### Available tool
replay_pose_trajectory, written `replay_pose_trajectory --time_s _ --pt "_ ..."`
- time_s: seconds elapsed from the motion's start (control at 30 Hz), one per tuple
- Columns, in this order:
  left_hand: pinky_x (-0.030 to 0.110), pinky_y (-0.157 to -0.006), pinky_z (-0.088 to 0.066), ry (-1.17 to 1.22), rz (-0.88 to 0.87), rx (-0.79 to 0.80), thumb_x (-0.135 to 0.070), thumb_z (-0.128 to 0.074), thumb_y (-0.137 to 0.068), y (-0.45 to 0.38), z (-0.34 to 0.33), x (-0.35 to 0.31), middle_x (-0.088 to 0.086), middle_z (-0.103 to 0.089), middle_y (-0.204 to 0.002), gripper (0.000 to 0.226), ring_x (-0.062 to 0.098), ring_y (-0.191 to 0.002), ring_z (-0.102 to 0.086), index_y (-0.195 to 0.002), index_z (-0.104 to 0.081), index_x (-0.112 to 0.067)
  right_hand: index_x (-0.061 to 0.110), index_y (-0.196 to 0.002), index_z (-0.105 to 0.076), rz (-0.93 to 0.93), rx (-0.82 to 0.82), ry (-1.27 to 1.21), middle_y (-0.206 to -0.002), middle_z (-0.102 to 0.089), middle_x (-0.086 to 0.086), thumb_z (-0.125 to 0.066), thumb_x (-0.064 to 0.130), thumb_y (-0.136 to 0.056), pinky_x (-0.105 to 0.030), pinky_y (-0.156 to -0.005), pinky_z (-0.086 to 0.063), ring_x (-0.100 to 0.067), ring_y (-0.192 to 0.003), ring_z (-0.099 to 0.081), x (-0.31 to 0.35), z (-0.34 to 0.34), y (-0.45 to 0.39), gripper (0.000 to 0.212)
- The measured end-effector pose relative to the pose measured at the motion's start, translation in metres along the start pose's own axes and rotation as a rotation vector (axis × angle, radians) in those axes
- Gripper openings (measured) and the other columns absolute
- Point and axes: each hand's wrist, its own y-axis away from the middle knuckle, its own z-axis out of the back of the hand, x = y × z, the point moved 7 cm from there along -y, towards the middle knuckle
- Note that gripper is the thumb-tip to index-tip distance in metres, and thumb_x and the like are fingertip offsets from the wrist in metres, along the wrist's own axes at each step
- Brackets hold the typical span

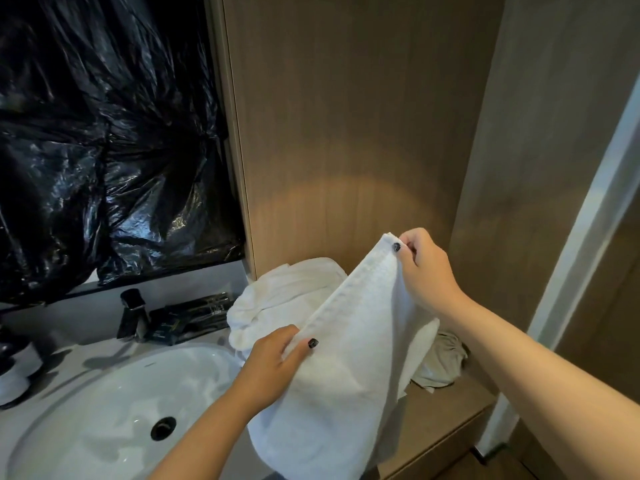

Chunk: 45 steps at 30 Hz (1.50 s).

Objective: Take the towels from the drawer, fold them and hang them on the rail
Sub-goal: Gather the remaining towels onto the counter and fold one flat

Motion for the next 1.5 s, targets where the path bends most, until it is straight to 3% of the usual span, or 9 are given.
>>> replay_pose_trajectory --time_s 0.23,0.63,0.73,0.87,0.93,1.0,1.17,1.43,1.5 --pt "0.022 -0.053 -0.030 -0.267 -0.016 0.045 -0.072 -0.046 -0.081 0.006 0.021 0.018 -0.013 -0.047 -0.060 0.054 0.008 -0.058 -0.044 -0.062 -0.036 -0.023 0.012 -0.096 -0.048 -0.184 -0.032 0.036 -0.085 -0.053 0.001 -0.040 0.019 -0.105 -0.023 -0.060 -0.038 -0.013 -0.074 -0.050 -0.059 0.008 0.008 0.014" --pt "0.036 -0.056 -0.037 -0.734 0.018 -0.020 -0.086 -0.017 -0.071 -0.008 0.070 0.014 -0.001 -0.050 -0.056 0.074 0.023 -0.059 -0.054 -0.072 -0.048 -0.019 0.007 -0.096 -0.049 -0.239 0.022 -0.031 -0.084 -0.054 -0.005 -0.039 0.014 -0.104 -0.028 -0.057 -0.037 -0.017 -0.072 -0.047 -0.098 0.000 0.004 0.014" --pt "0.038 -0.055 -0.038 -0.848 0.005 -0.016 -0.094 -0.004 -0.068 -0.021 0.078 0.012 -0.004 -0.041 -0.053 0.081 0.025 -0.055 -0.050 -0.073 -0.039 -0.022 0.009 -0.098 -0.053 -0.212 0.053 -0.009 -0.090 -0.055 -0.005 -0.041 0.017 -0.104 -0.025 -0.058 -0.035 -0.021 -0.081 -0.052 -0.106 -0.009 -0.005 0.015" --pt "0.034 -0.050 -0.033 -0.953 0.062 0.047 -0.080 -0.035 -0.076 -0.046 0.089 0.022 -0.007 -0.042 -0.057 0.061 0.017 -0.050 -0.041 -0.095 -0.039 -0.022 0.011 -0.095 -0.055 -0.221 0.075 -0.009 -0.087 -0.058 -0.003 -0.045 0.019 -0.102 -0.021 -0.055 -0.033 -0.014 -0.074 -0.051 -0.115 -0.021 -0.015 0.014" --pt "0.033 -0.052 -0.035 -1.031 0.072 0.073 -0.073 -0.046 -0.084 -0.061 0.094 0.028 -0.008 -0.047 -0.063 0.057 0.020 -0.058 -0.050 -0.114 -0.044 -0.023 0.012 -0.093 -0.056 -0.227 0.092 -0.023 -0.082 -0.060 -0.002 -0.046 0.017 -0.101 -0.017 -0.051 -0.034 -0.010 -0.068 -0.052 -0.119 -0.029 -0.023 0.014" --pt "0.034 -0.056 -0.042 -1.089 0.037 0.087 -0.068 -0.042 -0.091 -0.078 0.099 0.033 -0.007 -0.056 -0.072 0.048 0.022 -0.070 -0.060 -0.112 -0.051 -0.025 0.014 -0.090 -0.055 -0.255 0.099 -0.059 -0.077 -0.064 -0.007 -0.045 0.016 -0.101 -0.013 -0.046 -0.039 -0.013 -0.057 -0.059 -0.124 -0.040 -0.033 0.015" --pt "0.032 -0.056 -0.040 -1.116 0.038 0.068 -0.056 -0.038 -0.099 -0.125 0.111 0.056 -0.005 -0.066 -0.087 0.032 0.019 -0.075 -0.059 -0.096 -0.053 -0.028 0.016 -0.095 -0.055 -0.364 0.022 -0.202 -0.073 -0.067 -0.005 -0.047 0.017 -0.102 -0.033 -0.061 -0.059 -0.014 -0.057 -0.071 -0.142 -0.071 -0.069 0.011" --pt "0.032 -0.055 -0.045 -0.813 0.264 -0.107 -0.046 -0.047 -0.100 -0.184 0.120 0.169 -0.002 -0.064 -0.083 0.029 0.020 -0.071 -0.058 -0.087 -0.063 -0.026 0.021 -0.094 -0.056 -0.527 -0.044 -0.288 -0.089 -0.071 -0.003 -0.057 0.020 -0.099 -0.018 -0.061 -0.057 -0.009 -0.069 -0.073 -0.195 -0.148 -0.121 0.006" --pt "0.033 -0.057 -0.047 -0.739 0.338 -0.150 -0.041 -0.051 -0.099 -0.188 0.111 0.195 0.002 -0.066 -0.084 0.025 0.024 -0.073 -0.059 -0.087 -0.065 -0.024 0.019 -0.092 -0.057 -0.552 -0.058 -0.248 -0.089 -0.073 -0.006 -0.058 0.021 -0.099 -0.026 -0.071 -0.059 -0.012 -0.074 -0.073 -0.205 -0.166 -0.125 0.007"
